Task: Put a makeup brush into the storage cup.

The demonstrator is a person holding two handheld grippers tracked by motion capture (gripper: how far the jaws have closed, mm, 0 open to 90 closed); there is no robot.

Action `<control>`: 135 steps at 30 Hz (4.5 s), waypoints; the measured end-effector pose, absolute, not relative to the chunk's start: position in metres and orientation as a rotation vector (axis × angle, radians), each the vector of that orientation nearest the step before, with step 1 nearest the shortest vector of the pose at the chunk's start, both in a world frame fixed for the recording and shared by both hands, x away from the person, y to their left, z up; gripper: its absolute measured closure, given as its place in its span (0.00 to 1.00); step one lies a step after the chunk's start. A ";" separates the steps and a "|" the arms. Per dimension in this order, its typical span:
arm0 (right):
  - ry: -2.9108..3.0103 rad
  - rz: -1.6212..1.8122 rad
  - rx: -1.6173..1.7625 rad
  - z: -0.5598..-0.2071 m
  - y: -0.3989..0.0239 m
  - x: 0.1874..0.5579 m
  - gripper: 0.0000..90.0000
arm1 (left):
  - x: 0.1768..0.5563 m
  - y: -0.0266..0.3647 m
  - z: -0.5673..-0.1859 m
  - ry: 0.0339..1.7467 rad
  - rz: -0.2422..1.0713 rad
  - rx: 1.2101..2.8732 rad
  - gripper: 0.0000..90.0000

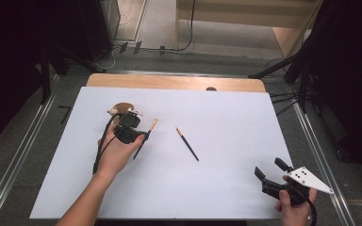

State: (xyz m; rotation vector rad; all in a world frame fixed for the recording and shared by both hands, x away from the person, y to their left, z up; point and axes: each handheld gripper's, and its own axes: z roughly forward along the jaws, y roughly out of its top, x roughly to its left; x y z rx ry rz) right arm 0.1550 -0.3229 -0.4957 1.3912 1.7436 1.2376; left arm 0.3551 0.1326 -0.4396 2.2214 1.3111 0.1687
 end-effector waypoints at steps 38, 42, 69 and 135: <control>1.743 1.244 1.394 -0.498 -0.323 0.156 0.18 | 0.345 0.179 -0.405 1.140 0.377 1.789 0.94; 1.742 1.244 1.395 -0.498 -0.323 0.156 0.18 | 0.347 0.181 -0.407 1.144 0.381 1.770 0.94; 1.736 1.236 1.392 -0.497 -0.324 0.155 0.18 | 0.353 0.191 -0.413 1.031 0.438 1.609 0.94; 1.740 1.239 1.398 -0.499 -0.324 0.155 0.18 | 0.388 0.195 -0.456 1.049 0.777 1.470 0.93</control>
